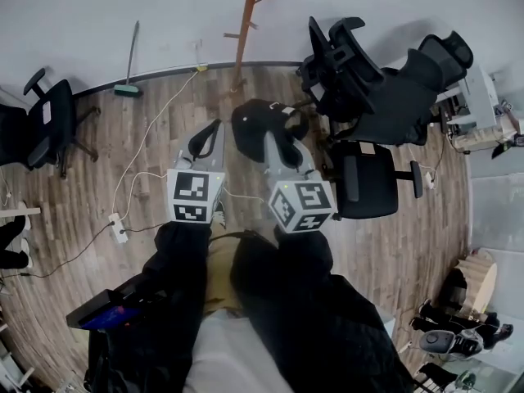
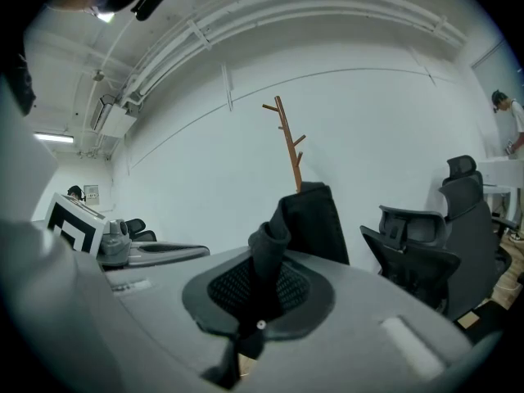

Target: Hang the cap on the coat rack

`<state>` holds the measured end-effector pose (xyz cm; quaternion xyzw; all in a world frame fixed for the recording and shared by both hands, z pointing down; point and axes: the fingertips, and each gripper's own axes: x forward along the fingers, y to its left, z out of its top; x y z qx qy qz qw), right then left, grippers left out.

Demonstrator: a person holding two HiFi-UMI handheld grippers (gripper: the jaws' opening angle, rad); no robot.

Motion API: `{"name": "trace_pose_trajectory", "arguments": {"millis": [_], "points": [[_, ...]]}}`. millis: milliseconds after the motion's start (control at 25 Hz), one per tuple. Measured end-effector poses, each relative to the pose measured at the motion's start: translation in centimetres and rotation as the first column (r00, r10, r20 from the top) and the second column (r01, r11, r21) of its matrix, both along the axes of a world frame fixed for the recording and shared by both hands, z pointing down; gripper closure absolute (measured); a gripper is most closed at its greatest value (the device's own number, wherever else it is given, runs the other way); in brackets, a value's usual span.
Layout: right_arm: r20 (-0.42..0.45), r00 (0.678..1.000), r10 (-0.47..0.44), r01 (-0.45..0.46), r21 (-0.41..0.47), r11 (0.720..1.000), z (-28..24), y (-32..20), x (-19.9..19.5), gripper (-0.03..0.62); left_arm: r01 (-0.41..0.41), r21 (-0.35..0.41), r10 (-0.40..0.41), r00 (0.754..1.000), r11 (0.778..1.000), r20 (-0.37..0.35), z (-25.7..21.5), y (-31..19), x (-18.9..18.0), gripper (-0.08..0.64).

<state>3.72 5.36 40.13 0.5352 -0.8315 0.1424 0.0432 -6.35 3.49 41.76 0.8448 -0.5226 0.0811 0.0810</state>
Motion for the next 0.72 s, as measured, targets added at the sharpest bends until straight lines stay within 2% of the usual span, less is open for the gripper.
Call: {"name": "trace_pose_trajectory", "arguments": {"millis": [160,400,720], "points": [[-0.006,1.0,0.019,-0.019,-0.005,1.0,0.3,-2.6,-0.8,0.591,-0.012,-0.019,0.012,1.0,1.0,-0.001,0.7,-2.4,-1.1,0.558],[-0.012,1.0,0.029,-0.029,-0.025,0.999,1.2,-5.3,-0.5,0.591,-0.039,-0.068,0.038,0.999,0.997,-0.018,2.2,-4.8,-0.4,0.558],[0.011,1.0,-0.021,0.021,-0.044,0.999,2.8,-11.6,0.4,0.591,-0.009,-0.07,0.009,1.0,0.998,0.013,2.6,-10.6,0.8,0.558]]}}
